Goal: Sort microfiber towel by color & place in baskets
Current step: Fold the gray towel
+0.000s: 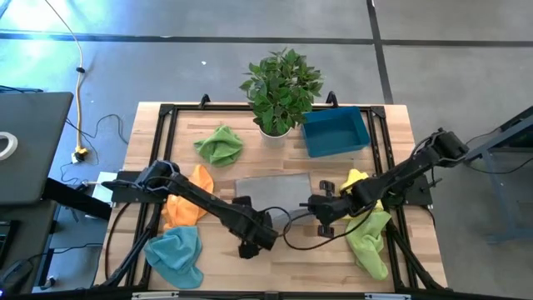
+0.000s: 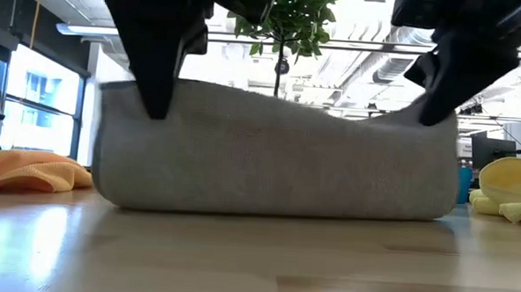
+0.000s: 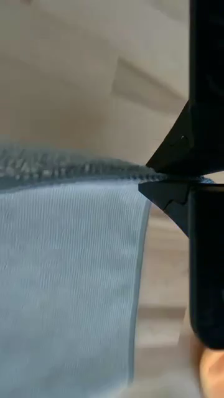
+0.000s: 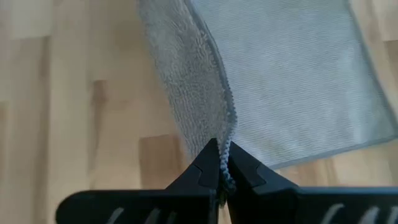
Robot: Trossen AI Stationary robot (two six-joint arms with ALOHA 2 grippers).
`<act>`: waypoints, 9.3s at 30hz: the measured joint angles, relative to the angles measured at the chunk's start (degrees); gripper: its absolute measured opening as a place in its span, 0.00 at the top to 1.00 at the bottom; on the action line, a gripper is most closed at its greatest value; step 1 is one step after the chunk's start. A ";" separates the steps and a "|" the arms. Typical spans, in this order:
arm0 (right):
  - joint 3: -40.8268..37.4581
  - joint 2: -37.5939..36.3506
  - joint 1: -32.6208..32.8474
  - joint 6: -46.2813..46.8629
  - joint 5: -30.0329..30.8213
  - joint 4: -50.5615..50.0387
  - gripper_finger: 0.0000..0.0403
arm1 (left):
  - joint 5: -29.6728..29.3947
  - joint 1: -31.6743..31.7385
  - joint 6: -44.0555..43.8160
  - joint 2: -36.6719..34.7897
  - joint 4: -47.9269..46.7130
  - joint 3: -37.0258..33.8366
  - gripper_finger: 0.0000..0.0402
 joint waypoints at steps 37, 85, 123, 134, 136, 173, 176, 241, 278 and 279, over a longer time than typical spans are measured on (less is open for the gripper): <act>0.02 3.74 -19.00 -9.09 3.83 2.34 1.00 | -9.01 17.42 12.45 0.09 -2.68 -6.85 1.00; 0.07 3.76 -17.91 17.13 -5.64 -9.07 0.67 | -13.37 15.52 19.51 -1.57 -14.06 -7.72 0.71; -10.32 3.63 -5.67 46.98 8.15 8.05 0.67 | -5.62 12.50 11.32 -28.50 55.22 -55.94 0.73; -10.91 3.65 -6.39 55.25 7.18 7.08 0.48 | -2.21 12.11 6.11 -22.67 56.65 -56.00 0.73; -10.91 3.65 -7.13 55.98 7.24 6.09 0.47 | -2.25 11.56 4.30 -22.61 57.12 -56.04 0.73; -10.80 9.66 -13.90 45.00 7.23 11.07 0.48 | -1.25 9.75 -0.62 -22.38 59.01 -56.24 0.73; -10.80 9.66 -13.90 45.41 7.25 11.33 0.48 | -1.26 9.75 -0.58 -22.38 59.01 -56.24 0.73; 11.37 5.62 -15.45 39.01 1.41 -13.00 1.00 | 7.68 7.71 -19.37 -32.21 58.38 -56.33 0.73; 19.79 24.59 -17.63 31.20 -6.17 15.29 1.00 | -5.18 0.88 -19.57 -53.62 53.89 -56.24 0.73; 20.54 25.20 -17.63 30.79 -6.26 15.26 1.00 | -5.18 0.88 -19.57 -53.62 53.58 -56.24 0.73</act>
